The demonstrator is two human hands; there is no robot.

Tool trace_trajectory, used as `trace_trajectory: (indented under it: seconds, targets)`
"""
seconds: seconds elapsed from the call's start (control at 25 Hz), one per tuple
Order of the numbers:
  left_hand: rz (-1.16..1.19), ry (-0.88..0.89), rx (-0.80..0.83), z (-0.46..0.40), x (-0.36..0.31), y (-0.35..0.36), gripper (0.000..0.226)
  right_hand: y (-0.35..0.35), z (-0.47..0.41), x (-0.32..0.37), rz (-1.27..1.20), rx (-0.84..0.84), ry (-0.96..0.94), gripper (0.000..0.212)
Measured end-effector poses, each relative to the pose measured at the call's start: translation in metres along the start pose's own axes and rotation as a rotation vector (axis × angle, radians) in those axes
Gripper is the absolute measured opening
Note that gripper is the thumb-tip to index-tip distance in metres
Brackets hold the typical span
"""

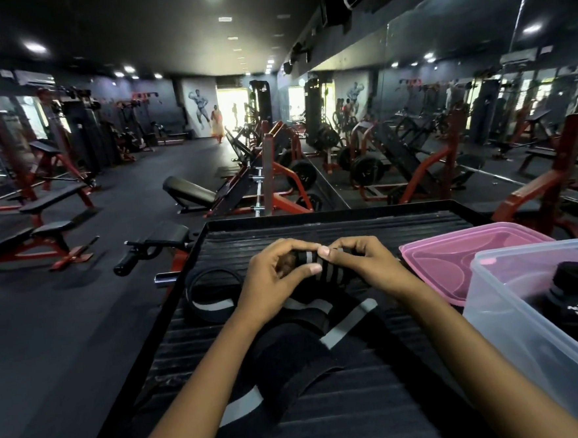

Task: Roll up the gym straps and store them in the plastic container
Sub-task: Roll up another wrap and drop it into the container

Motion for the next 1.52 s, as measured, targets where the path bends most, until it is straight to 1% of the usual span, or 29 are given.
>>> trace_trajectory:
  seconds: [0.04,0.08,0.16,0.24,0.28,0.32,0.4,0.44,0.48,0.52,0.6,0.64,0.72,0.76,0.84,0.88,1.0,1.12,1.2,1.24,1.32,1.4,1.44,1.52]
  targets:
    - [-0.029,0.001,-0.035,-0.001,0.001,-0.002,0.022,0.001,0.001,0.000,0.031,0.018,-0.008,0.023]
    - [-0.037,-0.021,-0.051,-0.002,0.002,-0.003,0.018,0.001,0.001,0.000,0.044,0.042,-0.022,0.031]
    - [0.010,-0.118,-0.065,-0.001,0.005,-0.003,0.013,0.000,0.001,0.001,0.118,0.110,-0.073,0.049]
    - [0.107,-0.221,-0.096,-0.001,0.004,-0.001,0.012,0.001,0.002,0.002,0.254,0.125,-0.153,0.045]
    - [0.150,-0.257,-0.110,-0.001,0.003,0.001,0.012,0.001,0.002,0.002,0.269,0.085,-0.167,0.040]
    - [0.183,-0.273,-0.105,-0.001,0.003,0.001,0.014,0.001,0.001,0.002,0.222,0.032,-0.155,0.035]
    - [0.217,-0.244,-0.024,-0.001,0.003,0.000,0.025,-0.001,0.001,0.001,0.092,-0.059,-0.117,0.025]
    - [0.200,-0.205,0.019,-0.001,0.003,0.000,0.033,-0.002,0.001,0.002,0.052,-0.079,-0.110,0.020]
    - [0.153,-0.170,0.034,-0.001,0.003,0.001,0.036,-0.001,0.002,0.002,0.026,-0.078,-0.094,0.016]
    - [0.109,-0.149,0.015,-0.001,0.003,0.001,0.032,0.000,0.002,0.002,0.004,-0.064,-0.069,0.014]
    - [0.063,-0.148,-0.035,0.001,0.004,0.002,0.020,0.002,0.003,0.003,-0.002,-0.058,-0.026,0.025]
    - [0.072,-0.160,-0.041,0.001,0.005,0.003,0.017,0.003,0.003,0.004,0.035,-0.074,-0.027,0.031]
    - [0.140,-0.207,-0.069,0.001,0.006,0.004,0.016,0.001,0.004,0.006,0.090,-0.098,-0.040,0.039]
    - [0.188,-0.238,-0.100,0.000,0.007,0.006,0.016,0.003,0.004,0.007,0.055,-0.094,-0.040,0.042]
    - [0.247,-0.295,-0.159,0.000,0.006,0.012,0.015,0.012,0.006,0.008,0.008,-0.051,-0.060,0.050]
    - [0.232,-0.316,-0.151,0.001,0.004,0.016,0.016,0.018,0.007,0.006,0.047,-0.026,-0.076,0.052]
    - [0.137,-0.389,-0.034,0.003,0.009,0.023,0.028,0.031,0.006,-0.004,0.181,0.040,-0.089,0.054]
    - [0.160,-0.400,0.023,0.002,0.008,0.018,0.044,0.023,0.005,-0.004,0.211,0.068,-0.102,0.057]
    - [0.175,-0.431,0.017,0.000,0.007,0.014,0.037,0.018,0.004,-0.003,0.258,0.041,-0.169,0.049]
    - [0.145,-0.447,0.017,-0.001,0.005,0.013,0.033,0.017,0.004,-0.003,0.255,0.012,-0.189,0.043]
    - [0.118,-0.425,0.026,-0.001,0.007,0.012,0.039,0.017,0.003,-0.002,0.194,-0.053,-0.197,0.032]
    - [0.156,-0.331,0.039,0.001,0.005,0.008,0.050,0.014,0.002,-0.001,0.074,-0.099,-0.156,0.021]
    - [0.162,-0.254,0.050,0.001,0.003,0.006,0.051,0.013,0.003,0.000,-0.009,-0.111,-0.099,0.024]
    - [0.151,-0.144,0.055,0.000,-0.001,0.005,0.039,0.013,0.003,0.000,-0.108,-0.139,0.059,0.059]
Point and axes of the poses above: each hand's wrist, its own z-axis away from the middle knuckle, its own y-axis out of the palm, x = y × z, the point moved 1 cm from there along -z, towards the middle knuckle, and after that the axes turned 6 degrees about -z, right-handed, at the moved point
